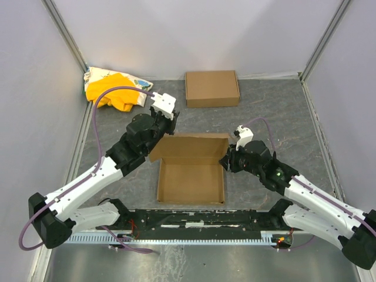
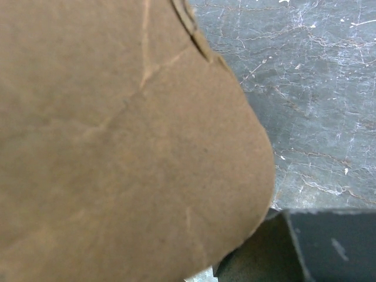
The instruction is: Fold the paper box
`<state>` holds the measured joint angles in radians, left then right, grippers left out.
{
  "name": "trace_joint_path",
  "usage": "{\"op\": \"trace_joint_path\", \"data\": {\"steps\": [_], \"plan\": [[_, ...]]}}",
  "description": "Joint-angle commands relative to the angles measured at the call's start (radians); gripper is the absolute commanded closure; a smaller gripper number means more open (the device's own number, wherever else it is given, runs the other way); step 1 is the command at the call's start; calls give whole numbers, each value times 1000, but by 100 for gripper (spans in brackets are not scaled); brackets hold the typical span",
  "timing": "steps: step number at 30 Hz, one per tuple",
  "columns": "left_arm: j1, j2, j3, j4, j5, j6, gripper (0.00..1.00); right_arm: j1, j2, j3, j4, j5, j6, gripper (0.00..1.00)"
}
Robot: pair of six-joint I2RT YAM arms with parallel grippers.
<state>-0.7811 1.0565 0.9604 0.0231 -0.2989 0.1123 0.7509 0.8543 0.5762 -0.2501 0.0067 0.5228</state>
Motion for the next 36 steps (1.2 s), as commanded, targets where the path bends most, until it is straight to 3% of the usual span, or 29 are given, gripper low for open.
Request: {"op": "trace_joint_path", "data": {"steps": [1,14,19,27,36], "plan": [[-1,26,70,85,-17,58,67,6,15,34,35,-11,-4,61],[-1,18,6,51,41,3,68,11,-54,-24,17,-53,2,61],[-1,4,-32,51,65,-26,68,12,-126,-15,-58,-95,-23,31],[-1,7,-50,55,63,-51,68,12,-275,58,-241,-55,-82,30],[-2,-107,-56,-46,-143,-61,63,11,-117,92,-206,-28,-89,33]]}}
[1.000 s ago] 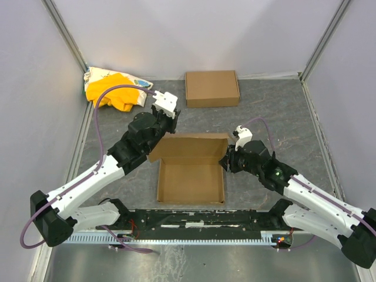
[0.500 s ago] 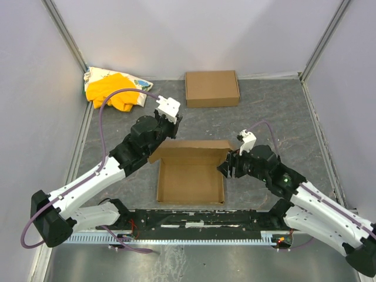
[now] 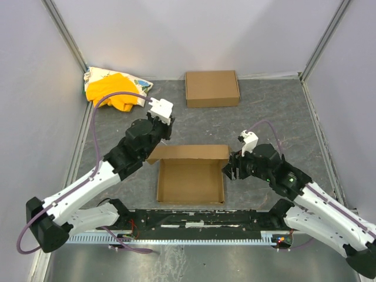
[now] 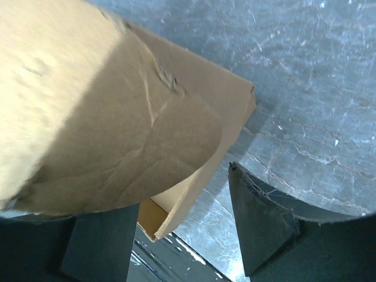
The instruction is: Fold the paper box
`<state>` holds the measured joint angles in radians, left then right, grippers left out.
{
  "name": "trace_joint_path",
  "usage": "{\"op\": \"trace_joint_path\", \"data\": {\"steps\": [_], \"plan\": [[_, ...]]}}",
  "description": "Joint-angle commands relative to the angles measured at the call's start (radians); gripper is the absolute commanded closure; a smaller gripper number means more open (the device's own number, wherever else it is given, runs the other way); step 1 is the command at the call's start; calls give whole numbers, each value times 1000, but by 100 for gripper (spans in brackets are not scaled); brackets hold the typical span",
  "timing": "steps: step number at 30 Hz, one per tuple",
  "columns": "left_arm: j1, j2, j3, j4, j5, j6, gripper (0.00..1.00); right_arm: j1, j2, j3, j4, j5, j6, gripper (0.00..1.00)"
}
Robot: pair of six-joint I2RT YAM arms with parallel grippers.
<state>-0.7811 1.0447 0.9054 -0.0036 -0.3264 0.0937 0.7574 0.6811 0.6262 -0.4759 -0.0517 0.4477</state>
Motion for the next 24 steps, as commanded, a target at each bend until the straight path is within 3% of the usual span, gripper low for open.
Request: {"op": "trace_joint_path", "data": {"steps": [1,11,20,24], "plan": [[-1,-117,-8,-35,-133,-57,57,5,66,42,33,43,-9,34],[0,-282,-102,-93,-213,-117,55,5,60,49,94,244,-8,40],[-1,-415,-198,-104,-315,-239,55,5,55,-42,309,146,-66,40],[-1,-515,-250,-104,-335,-274,55,5,106,-66,369,163,-49,55]]}}
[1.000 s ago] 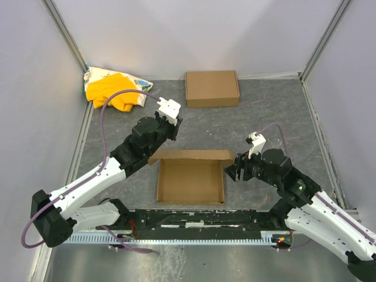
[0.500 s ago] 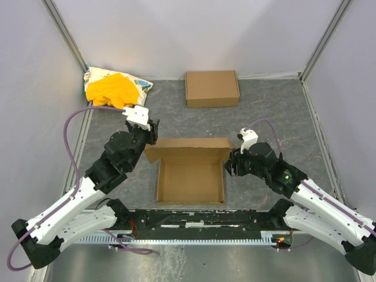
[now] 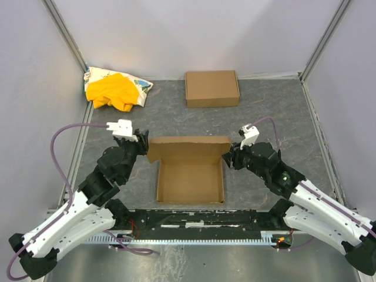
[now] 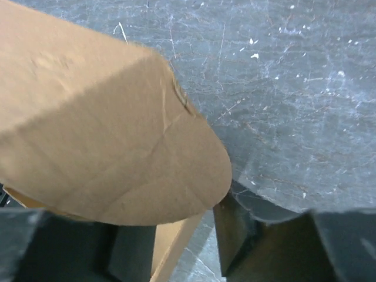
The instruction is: Fold the paper box
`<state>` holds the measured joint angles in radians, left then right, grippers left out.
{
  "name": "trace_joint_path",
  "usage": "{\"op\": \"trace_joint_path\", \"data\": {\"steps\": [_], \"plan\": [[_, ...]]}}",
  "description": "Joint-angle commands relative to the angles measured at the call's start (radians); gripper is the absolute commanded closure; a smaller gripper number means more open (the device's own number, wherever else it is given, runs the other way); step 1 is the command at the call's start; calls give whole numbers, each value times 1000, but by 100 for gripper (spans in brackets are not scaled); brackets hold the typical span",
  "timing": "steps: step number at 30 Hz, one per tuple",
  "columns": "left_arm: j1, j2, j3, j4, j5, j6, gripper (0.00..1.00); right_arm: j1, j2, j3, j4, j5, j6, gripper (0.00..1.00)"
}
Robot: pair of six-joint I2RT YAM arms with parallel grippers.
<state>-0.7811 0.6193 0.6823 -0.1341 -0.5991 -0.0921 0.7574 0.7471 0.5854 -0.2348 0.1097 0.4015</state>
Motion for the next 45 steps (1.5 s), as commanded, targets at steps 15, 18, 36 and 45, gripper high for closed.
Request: {"op": "trace_joint_path", "data": {"steps": [15,18,36,45], "plan": [[0,-143,-219,240,-11,-122,27,5,-171,-140,244,362,-262,90],[-1,-30,-217,312,-72,-112,29,5,-162,-99,207,375,-337,90],[236,411,-272,833,-166,-142,44,2,-121,-85,222,410,-363,94],[245,642,-309,1002,93,-361,57,0,-140,-106,202,382,-329,93]]}}
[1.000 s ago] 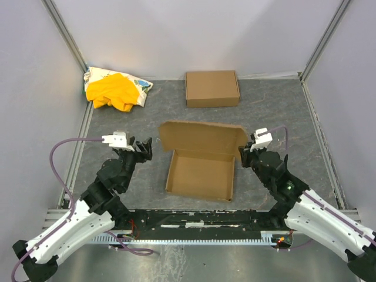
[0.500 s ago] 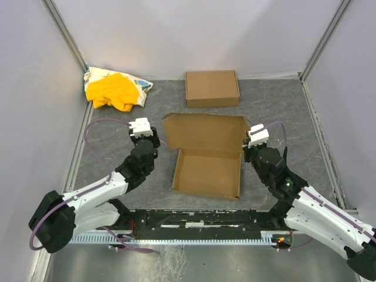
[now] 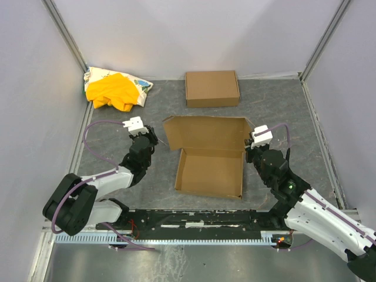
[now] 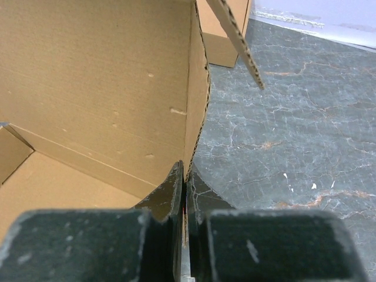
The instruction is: Fold the paper box
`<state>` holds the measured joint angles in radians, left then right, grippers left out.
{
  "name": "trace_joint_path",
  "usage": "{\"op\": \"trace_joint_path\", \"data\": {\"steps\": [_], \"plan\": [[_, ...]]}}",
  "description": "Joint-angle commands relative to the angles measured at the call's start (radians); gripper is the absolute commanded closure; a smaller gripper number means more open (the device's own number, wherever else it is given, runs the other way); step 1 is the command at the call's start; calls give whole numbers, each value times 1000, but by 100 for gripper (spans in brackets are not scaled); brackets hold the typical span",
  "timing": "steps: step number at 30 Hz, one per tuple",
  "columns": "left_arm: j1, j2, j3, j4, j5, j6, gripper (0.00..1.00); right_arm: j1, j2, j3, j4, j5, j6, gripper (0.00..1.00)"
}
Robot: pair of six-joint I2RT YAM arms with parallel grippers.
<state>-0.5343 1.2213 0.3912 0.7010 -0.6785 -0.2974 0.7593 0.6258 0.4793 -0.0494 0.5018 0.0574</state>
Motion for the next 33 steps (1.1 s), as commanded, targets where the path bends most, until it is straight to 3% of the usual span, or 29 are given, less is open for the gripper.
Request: {"op": "trace_joint_path", "data": {"steps": [1,9,16,23,28,31,33], "plan": [[-3,40,-18,174,213,-172,57,-2,-23,1,11,-15,19,94],[-31,2,-34,199,347,-171,57,-2,-36,-5,-32,-103,79,90],[-46,119,-45,359,432,-176,58,-1,-39,-32,-27,-142,107,89],[-99,57,-159,440,393,-188,60,-2,-15,-70,46,-134,81,91],[-113,6,-206,438,393,-175,62,-1,20,-130,186,-183,116,90],[-115,10,-220,460,388,-164,62,-2,49,-123,194,-226,134,85],[-115,7,-230,475,382,-160,63,-2,49,-99,151,-250,152,77]]}}
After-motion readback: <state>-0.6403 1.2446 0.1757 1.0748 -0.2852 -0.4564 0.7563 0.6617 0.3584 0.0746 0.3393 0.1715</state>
